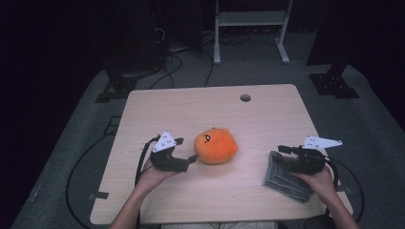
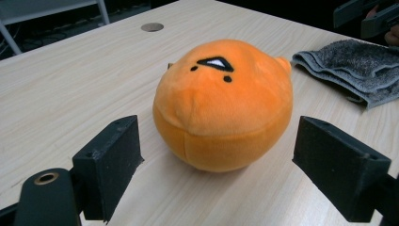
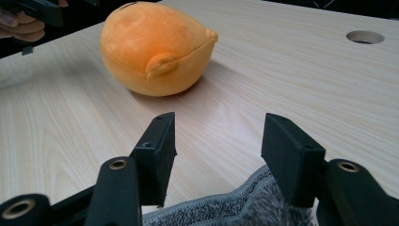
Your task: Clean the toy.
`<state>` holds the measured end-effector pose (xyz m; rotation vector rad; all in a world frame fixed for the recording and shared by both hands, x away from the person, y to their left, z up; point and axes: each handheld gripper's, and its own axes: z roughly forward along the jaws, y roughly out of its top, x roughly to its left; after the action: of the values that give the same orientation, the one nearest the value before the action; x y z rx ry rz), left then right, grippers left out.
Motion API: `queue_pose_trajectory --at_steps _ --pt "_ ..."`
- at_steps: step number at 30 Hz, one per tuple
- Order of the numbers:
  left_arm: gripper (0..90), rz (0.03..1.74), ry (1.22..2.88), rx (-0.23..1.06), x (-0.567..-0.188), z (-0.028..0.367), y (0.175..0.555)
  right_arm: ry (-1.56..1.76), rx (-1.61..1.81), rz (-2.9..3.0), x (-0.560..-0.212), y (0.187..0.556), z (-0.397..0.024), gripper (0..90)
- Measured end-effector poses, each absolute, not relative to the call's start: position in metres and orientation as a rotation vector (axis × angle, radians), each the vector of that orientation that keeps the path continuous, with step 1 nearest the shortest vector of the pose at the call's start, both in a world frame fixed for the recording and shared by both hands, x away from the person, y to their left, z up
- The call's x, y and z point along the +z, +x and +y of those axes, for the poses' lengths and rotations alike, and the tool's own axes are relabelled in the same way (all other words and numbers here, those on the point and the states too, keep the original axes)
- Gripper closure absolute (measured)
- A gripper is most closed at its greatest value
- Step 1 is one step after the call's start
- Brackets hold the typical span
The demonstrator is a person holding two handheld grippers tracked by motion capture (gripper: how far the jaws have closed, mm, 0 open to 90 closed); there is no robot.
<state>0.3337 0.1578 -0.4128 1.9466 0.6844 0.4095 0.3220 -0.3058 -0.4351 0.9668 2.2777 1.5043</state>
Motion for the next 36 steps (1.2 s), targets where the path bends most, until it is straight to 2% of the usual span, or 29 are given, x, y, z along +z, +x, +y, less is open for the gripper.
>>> queue_pose_trajectory --at_steps 29,36 --pt "12.9 0.769 1.946 0.416 -0.440 0.190 0.314 0.980 1.502 2.289 -0.442 0.319 -0.301 41.2" --pt "12.3 0.783 1.956 0.417 -0.450 0.191 0.308 0.977 1.533 2.255 -0.443 0.314 -0.302 36.8"
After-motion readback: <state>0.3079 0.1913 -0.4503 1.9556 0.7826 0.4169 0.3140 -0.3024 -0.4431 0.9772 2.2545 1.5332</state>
